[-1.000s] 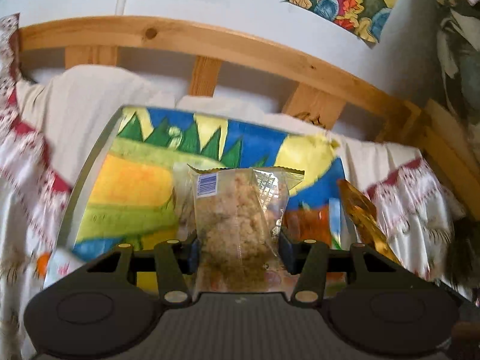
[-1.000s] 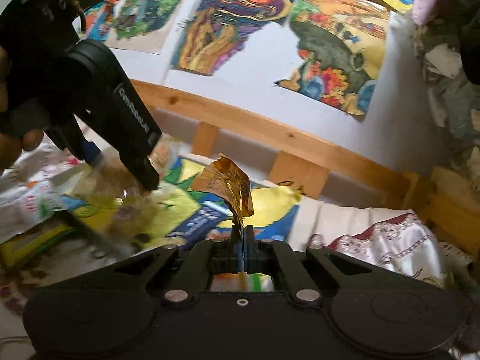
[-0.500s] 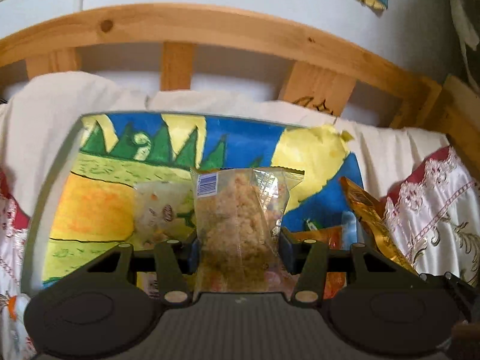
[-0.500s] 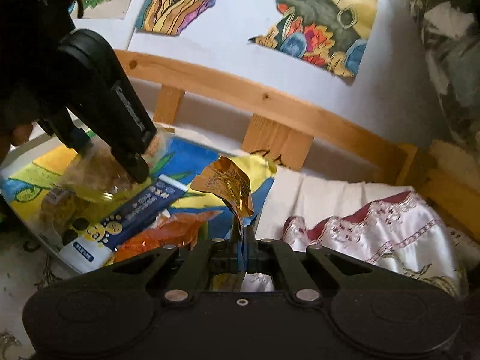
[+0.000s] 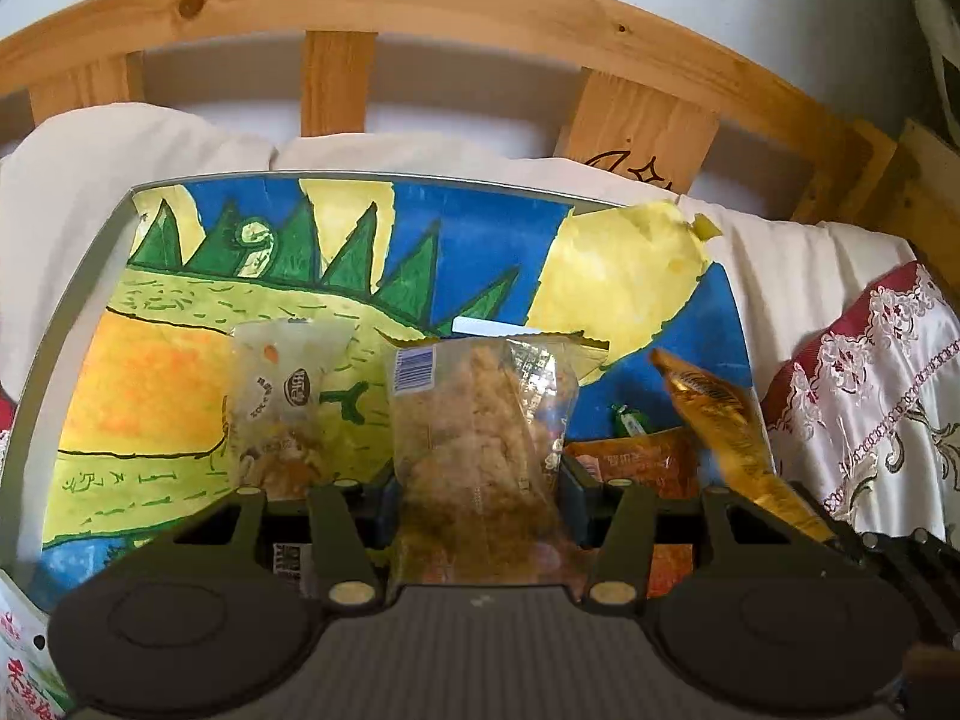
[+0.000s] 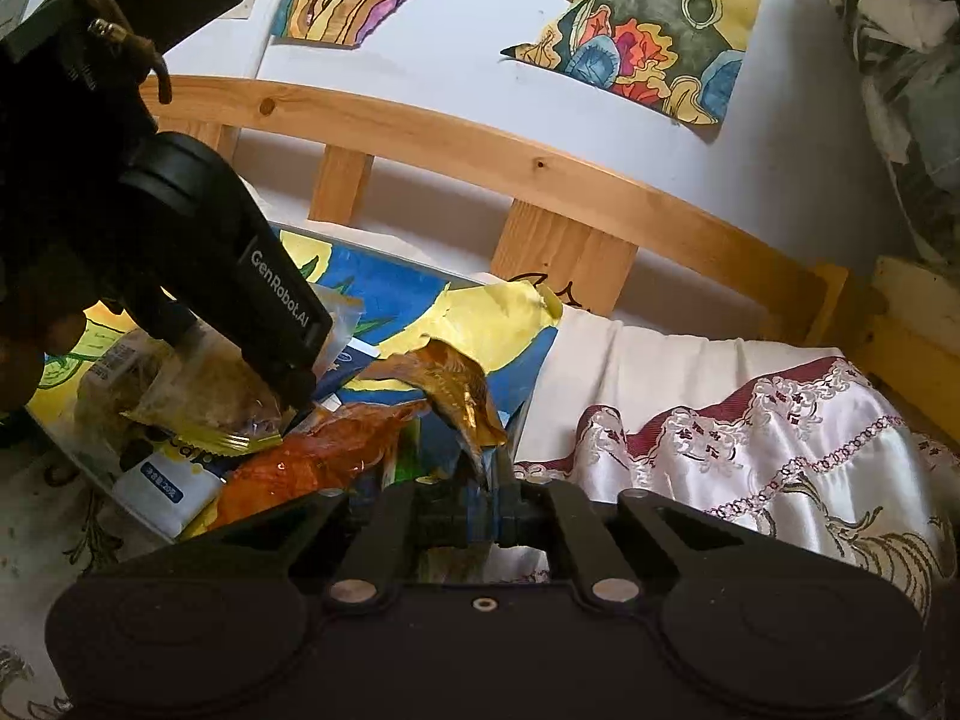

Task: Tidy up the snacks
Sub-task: 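Open the left tool over the tray while the right tool releases the gold packet there, then withdraw both tools from the tray back toward the remaining snacks, then move the left tool to the white-green seaweed pack while the right tool approaches the yellow bar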

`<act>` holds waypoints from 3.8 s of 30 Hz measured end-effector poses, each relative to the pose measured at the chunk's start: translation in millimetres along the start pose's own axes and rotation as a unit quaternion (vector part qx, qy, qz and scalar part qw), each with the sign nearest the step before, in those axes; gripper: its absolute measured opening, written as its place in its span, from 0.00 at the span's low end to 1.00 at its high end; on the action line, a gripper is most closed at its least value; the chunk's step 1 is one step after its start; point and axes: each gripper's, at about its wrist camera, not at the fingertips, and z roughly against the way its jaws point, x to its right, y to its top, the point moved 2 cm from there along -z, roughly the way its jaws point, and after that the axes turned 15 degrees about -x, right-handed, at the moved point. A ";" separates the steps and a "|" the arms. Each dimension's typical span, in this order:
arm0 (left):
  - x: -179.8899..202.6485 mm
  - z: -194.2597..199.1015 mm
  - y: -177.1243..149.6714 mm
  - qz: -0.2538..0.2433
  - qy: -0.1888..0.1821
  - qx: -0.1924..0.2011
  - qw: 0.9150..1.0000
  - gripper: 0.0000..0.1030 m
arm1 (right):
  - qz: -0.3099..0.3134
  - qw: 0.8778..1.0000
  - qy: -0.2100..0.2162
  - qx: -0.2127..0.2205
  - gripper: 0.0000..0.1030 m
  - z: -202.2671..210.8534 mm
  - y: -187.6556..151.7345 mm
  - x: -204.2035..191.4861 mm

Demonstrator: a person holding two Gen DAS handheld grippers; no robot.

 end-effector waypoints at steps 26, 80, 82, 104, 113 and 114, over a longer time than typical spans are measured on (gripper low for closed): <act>-25.4 63.0 -33.8 0.032 0.011 0.087 0.996 0.98 | -0.015 1.000 0.022 0.014 0.71 53.8 14.2 3.6; -203.2 181.8 -254.3 0.079 0.089 0.142 0.983 1.00 | -0.051 0.986 0.156 0.042 0.99 214.5 -57.3 -147.6; -205.0 181.8 -259.6 0.076 0.089 0.139 0.983 1.00 | -0.052 0.986 0.157 0.034 0.99 215.0 -59.9 -151.6; -217.3 194.8 -265.8 0.048 0.086 0.135 0.986 0.99 | -0.080 0.986 0.140 -0.030 0.99 225.6 -49.1 -176.7; -201.9 201.4 -245.8 0.003 0.107 0.140 0.984 1.00 | -0.069 0.987 0.145 -0.031 0.99 217.0 -35.4 -196.9; -199.2 199.7 -242.7 -0.001 0.106 0.138 0.985 1.00 | -0.066 0.987 0.146 -0.031 0.99 214.6 -35.2 -197.0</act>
